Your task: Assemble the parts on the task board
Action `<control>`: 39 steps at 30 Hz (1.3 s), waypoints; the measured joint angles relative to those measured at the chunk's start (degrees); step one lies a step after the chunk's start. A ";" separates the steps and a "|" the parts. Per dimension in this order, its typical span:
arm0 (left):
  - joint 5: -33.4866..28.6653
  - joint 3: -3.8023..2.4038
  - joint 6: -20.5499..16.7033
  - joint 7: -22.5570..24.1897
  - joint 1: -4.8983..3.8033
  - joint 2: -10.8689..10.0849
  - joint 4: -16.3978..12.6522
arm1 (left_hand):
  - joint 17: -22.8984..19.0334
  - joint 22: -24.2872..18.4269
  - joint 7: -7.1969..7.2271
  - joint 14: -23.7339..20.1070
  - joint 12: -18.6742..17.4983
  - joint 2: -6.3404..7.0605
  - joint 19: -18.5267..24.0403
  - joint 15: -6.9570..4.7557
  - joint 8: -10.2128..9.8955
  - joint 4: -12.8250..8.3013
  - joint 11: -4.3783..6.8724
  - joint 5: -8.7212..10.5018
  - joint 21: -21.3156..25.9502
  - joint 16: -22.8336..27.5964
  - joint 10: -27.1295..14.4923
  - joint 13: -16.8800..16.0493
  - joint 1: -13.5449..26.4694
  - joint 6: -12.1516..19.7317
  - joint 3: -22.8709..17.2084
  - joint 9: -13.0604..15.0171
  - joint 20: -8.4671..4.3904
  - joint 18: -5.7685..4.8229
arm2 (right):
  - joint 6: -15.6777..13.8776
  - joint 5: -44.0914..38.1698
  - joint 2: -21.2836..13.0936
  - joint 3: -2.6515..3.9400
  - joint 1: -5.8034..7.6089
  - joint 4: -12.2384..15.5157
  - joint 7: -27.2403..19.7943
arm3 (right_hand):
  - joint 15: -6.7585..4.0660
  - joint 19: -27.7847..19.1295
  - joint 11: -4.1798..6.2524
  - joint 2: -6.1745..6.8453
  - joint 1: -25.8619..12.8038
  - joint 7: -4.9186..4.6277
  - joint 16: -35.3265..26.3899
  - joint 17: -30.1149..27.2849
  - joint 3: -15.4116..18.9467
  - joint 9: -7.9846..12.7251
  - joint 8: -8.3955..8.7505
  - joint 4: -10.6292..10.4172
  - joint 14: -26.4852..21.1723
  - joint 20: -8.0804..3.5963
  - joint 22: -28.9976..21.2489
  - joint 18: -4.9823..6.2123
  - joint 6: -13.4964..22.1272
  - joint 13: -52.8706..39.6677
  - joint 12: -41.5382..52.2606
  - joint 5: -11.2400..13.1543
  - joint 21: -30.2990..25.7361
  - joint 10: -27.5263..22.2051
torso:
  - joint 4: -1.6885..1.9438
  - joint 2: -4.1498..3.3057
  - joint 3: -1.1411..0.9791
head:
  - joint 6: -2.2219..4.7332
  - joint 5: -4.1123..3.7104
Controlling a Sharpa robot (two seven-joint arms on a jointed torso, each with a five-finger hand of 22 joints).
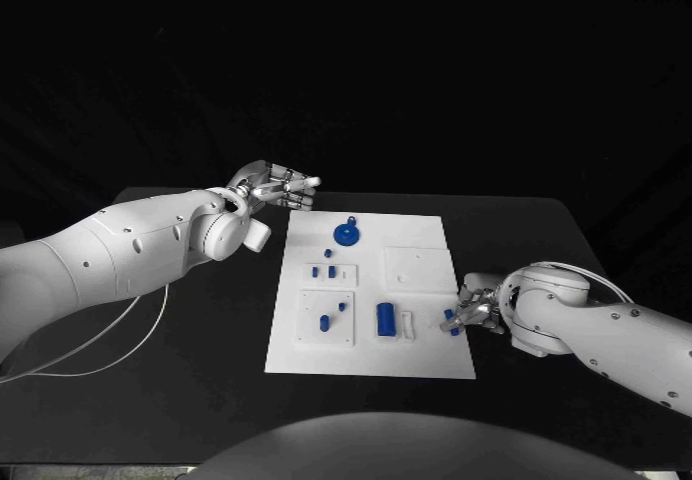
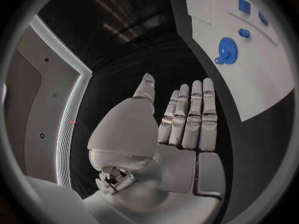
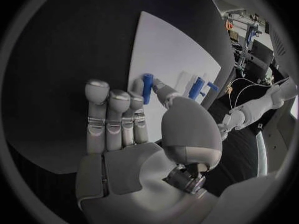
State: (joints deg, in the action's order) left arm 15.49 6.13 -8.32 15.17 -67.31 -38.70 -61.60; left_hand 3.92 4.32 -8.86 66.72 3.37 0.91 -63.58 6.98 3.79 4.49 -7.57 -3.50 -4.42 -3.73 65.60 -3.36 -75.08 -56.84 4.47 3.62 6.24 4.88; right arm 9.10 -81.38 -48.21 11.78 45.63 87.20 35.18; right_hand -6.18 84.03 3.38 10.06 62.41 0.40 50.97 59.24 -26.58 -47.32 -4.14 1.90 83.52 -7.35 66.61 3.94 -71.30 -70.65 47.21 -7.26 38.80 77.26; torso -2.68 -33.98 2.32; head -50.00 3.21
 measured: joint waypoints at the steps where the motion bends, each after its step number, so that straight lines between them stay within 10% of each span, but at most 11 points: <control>1: 0.02 0.00 0.00 -0.04 0.00 0.00 0.00 | 0.00 0.00 -0.20 0.00 0.00 0.00 0.00 0.00 0.00 0.00 -0.06 0.00 0.00 0.00 -0.06 0.00 0.00 0.20 0.00 0.00 0.00 0.00 | -0.11 -0.13 0.12 -0.03 0.02 0.01 -0.08 | 0.00 0.00 0.10 -0.33 -0.33 -0.03 0.00 0.00 -0.64 0.00 0.00 0.48 0.00 0.00 0.00 0.00 0.03 0.04 0.00 -1.47 0.00 -0.09 | -0.01 0.00 -0.01 | 0.00 0.02; 12: 0.12 0.01 0.00 -0.42 0.00 -0.06 0.00 | 0.00 0.00 -0.14 0.00 0.00 0.00 0.00 0.00 0.00 0.00 0.00 0.00 0.00 0.00 -0.41 0.00 0.00 0.46 0.00 0.00 0.00 0.00 | -1.41 0.41 0.25 -0.27 -0.03 0.20 -0.87 | 0.28 0.00 -0.63 -4.90 -4.93 -1.28 0.00 -0.02 -3.16 -3.39 -0.02 -1.03 -0.30 0.00 1.18 0.00 1.28 0.63 -0.89 -19.40 0.35 -1.80 | -0.05 0.00 -0.03 | 0.00 0.10; 33: 0.38 0.02 0.48 -1.09 0.00 -0.12 -0.02 | 0.00 0.00 -0.14 0.00 0.00 0.00 0.00 0.00 0.00 0.00 0.00 0.00 0.00 0.00 -0.41 0.00 0.00 0.46 0.00 0.00 0.00 0.00 | -8.11 8.79 -0.47 -0.91 -0.79 2.08 -2.29 | 0.42 0.01 -0.70 -5.31 -7.18 -3.04 -0.01 0.34 -4.37 -3.62 0.89 -2.21 -0.45 0.40 3.20 0.00 3.13 0.59 0.46 -25.83 0.35 -2.53 | -0.05 -0.02 -0.03 | 0.00 0.47; 39: 0.54 0.02 0.66 -1.19 0.00 -0.12 -0.02 | 0.00 0.00 -0.14 0.00 0.00 0.00 0.00 0.00 0.00 0.00 0.00 0.00 0.00 0.00 -0.41 0.00 0.00 0.46 0.00 0.00 0.00 0.00 | -9.49 11.87 -1.00 -0.99 -1.09 4.35 -2.57 | 0.46 0.01 -0.70 -5.16 -7.33 -3.12 -0.01 0.34 -5.80 10.12 0.68 -0.93 -0.49 0.40 3.27 0.00 3.81 0.69 0.46 -26.28 0.35 -2.53 | -0.05 -0.01 -0.03 | 0.00 0.52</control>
State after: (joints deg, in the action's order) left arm 16.03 6.15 -7.67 13.98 -67.31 -38.83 -61.62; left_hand 3.92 4.31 -9.00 66.73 3.37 0.90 -63.58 6.98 3.79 4.49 -7.57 -3.50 -4.42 -3.73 65.19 -3.36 -75.08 -56.38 4.47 3.62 6.24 4.87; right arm -0.39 -69.51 -49.21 10.79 44.54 91.54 32.62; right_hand -5.72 84.03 2.67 4.90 55.08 -2.71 50.96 59.58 -32.38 -37.20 -3.47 0.98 83.03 -6.95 69.89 3.94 -67.49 -69.96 47.66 -33.54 39.15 74.73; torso -2.73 -33.98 2.29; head -50.00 3.73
